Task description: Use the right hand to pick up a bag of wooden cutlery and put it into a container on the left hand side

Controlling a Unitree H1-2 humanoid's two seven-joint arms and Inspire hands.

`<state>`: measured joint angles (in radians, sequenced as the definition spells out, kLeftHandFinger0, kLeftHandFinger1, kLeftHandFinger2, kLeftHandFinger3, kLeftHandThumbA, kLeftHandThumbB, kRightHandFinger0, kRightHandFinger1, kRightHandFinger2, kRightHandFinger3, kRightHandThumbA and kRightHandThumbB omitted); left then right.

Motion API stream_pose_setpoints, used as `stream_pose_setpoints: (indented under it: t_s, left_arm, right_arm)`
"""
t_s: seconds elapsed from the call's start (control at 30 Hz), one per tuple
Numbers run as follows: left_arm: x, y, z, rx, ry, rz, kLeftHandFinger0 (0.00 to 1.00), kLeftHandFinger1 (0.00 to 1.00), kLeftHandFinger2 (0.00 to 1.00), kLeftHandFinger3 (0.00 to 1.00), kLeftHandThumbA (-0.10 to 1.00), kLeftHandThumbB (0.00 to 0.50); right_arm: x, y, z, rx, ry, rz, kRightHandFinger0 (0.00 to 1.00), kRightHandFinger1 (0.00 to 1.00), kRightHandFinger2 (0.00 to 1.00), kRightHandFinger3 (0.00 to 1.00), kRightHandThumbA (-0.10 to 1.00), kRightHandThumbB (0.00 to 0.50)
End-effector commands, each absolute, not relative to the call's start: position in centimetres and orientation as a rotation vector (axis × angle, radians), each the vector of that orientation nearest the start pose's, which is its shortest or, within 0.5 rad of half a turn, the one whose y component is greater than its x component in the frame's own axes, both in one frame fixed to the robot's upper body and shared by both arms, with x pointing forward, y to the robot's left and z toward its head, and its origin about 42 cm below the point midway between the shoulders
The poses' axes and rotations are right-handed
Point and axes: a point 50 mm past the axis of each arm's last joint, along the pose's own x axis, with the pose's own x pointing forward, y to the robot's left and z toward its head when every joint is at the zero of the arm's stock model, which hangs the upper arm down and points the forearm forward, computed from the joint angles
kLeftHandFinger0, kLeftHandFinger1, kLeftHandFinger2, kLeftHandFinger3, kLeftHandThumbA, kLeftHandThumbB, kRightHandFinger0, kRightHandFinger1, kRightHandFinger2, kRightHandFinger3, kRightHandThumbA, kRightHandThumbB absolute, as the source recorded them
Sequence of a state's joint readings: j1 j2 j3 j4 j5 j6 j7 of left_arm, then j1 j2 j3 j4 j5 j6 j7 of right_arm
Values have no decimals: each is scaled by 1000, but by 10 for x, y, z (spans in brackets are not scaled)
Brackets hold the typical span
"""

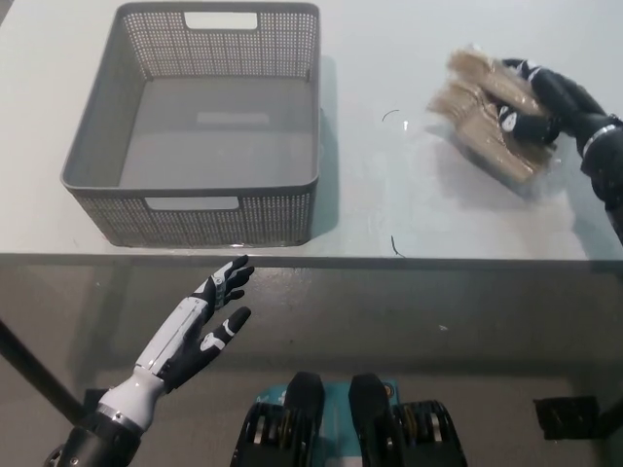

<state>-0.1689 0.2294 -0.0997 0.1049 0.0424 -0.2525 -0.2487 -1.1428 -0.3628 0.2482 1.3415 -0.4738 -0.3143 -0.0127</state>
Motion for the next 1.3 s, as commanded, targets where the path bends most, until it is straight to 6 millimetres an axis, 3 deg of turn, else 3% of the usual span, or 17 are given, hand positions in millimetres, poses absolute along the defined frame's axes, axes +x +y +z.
stream_pose_setpoints:
  t_s: [0.0, 0.07, 0.2, 0.37, 0.5, 0.57, 0.63, 0.7, 0.83, 0.9, 1.0, 1.03, 1.17, 1.27]
  left_arm:
    - [337, 240, 146, 328, -309, -388, 1000, 1000, 1000, 1000, 816, 244]
    - [337, 239, 146, 327, -308, -388, 1000, 1000, 1000, 1000, 817, 248]
    - [337, 240, 147, 329, -308, -391, 1000, 1000, 1000, 1000, 819, 248]
    - [337, 240, 148, 329, -302, -394, 1000, 1000, 1000, 1000, 815, 250]
    - [337, 239, 146, 338, -304, -401, 1000, 1000, 1000, 1000, 820, 248]
    - [336, 240, 146, 340, -297, -404, 1000, 1000, 1000, 1000, 821, 251]
    - [336, 239, 145, 332, -294, -408, 1000, 1000, 1000, 1000, 806, 252]
    - [336, 238, 144, 330, -288, -409, 1000, 1000, 1000, 1000, 804, 260]
    - [335, 237, 142, 328, -281, -417, 1000, 1000, 1000, 1000, 792, 263]
    - [334, 236, 141, 328, -274, -420, 1000, 1000, 1000, 1000, 786, 267]
    - [333, 235, 140, 327, -273, -428, 1000, 1000, 1000, 1000, 784, 262]
    - [332, 234, 139, 323, -268, -433, 1000, 1000, 1000, 1000, 773, 261]
    - [333, 229, 140, 324, -264, -453, 1000, 1000, 1000, 1000, 774, 266]
    - [333, 226, 141, 333, -269, -465, 1000, 1000, 1000, 1000, 782, 272]
  right_arm:
    - [594, -258, 367, -892, -321, 113, 12, 510, 866, 933, -100, 118]
    - [595, -251, 377, -880, -347, 125, 0, 467, 827, 904, -100, 118]
    - [598, -227, 403, -894, -388, 143, 0, 471, 862, 914, -100, 114]
    - [599, -204, 419, -867, -416, 175, 0, 465, 880, 906, -100, 118]
    - [599, -175, 433, -892, -457, 191, 36, 463, 813, 851, -100, 147]
    - [598, -158, 439, -852, -470, 217, 1, 438, 793, 861, -100, 130]
    - [596, -144, 443, -828, -511, 247, 0, 418, 772, 853, -100, 152]
    - [592, -120, 450, -809, -556, 277, 0, 422, 771, 822, -100, 163]
    - [587, -95, 455, -794, -615, 325, 0, 397, 747, 792, -100, 167]
    - [582, -71, 457, -788, -621, 345, 27, 433, 785, 802, -100, 158]
    - [577, -47, 457, -776, -597, 366, 0, 360, 786, 829, -100, 172]
    - [572, -30, 457, -769, -614, 399, 0, 350, 783, 831, -100, 170]
    - [564, -5, 453, -756, -609, 435, 0, 387, 810, 831, -100, 150]
    - [558, 9, 448, -753, -617, 447, 0, 394, 814, 817, -100, 165]
